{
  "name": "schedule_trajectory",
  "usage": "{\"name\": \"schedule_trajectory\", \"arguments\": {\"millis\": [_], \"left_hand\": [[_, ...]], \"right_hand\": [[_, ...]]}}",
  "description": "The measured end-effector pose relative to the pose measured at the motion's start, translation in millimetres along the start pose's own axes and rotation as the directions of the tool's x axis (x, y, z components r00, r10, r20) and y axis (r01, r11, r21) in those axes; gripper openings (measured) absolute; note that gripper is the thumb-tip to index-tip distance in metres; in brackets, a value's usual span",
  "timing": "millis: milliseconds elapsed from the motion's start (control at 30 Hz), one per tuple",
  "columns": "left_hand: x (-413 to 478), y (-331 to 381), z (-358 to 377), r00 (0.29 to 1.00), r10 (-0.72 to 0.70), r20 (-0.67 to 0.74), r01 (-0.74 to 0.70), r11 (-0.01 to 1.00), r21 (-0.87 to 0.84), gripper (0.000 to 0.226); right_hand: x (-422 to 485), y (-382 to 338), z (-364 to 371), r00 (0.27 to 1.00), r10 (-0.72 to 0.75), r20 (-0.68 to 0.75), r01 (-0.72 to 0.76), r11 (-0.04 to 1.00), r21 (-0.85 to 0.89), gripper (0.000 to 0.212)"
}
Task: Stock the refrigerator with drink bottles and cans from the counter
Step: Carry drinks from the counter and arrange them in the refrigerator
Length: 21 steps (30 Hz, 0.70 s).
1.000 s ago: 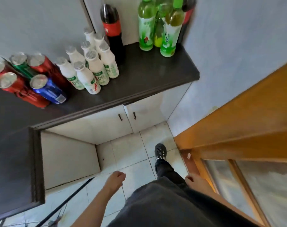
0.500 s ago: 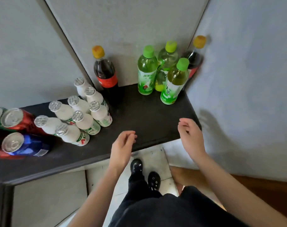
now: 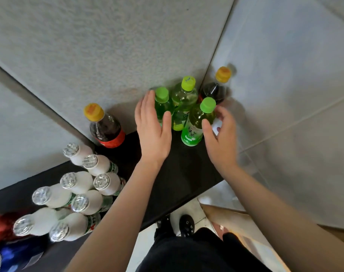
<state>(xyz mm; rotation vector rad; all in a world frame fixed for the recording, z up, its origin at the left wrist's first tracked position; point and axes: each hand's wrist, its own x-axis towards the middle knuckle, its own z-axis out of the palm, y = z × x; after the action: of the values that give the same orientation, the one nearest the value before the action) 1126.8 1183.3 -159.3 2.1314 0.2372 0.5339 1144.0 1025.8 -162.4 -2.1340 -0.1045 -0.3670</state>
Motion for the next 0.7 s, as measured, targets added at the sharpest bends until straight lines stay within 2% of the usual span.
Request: {"name": "schedule_trajectory", "arguments": {"millis": [67,167,267,700], "left_hand": [[6.0,-0.6,5.3,0.999,-0.009,0.042,0.011,0.999,-0.041,0.058],[16.1,-1.0,7.4,1.0,0.001,0.001,-0.001,1.0,-0.017,0.06],[21.6,-3.4,6.0,0.999,0.011,-0.032,-0.01,1.0,0.013,0.051],[-12.4,-28.2,-0.1,0.997,0.077,0.017,-0.072,0.974,-0.214,0.035]], "right_hand": [[4.3,-2.2,3.4,0.999,-0.04,0.002,0.04,0.999,-0.007,0.043],[11.7,-4.1,8.6,0.998,-0.062,0.002,0.062,0.998,-0.014,0.037],[11.6,-2.2,13.1,0.997,-0.074,-0.007,0.073,0.994,-0.079,0.035],[-3.4,0.9,17.7,0.996,-0.016,-0.083,0.008,0.995,-0.096,0.045]]}}
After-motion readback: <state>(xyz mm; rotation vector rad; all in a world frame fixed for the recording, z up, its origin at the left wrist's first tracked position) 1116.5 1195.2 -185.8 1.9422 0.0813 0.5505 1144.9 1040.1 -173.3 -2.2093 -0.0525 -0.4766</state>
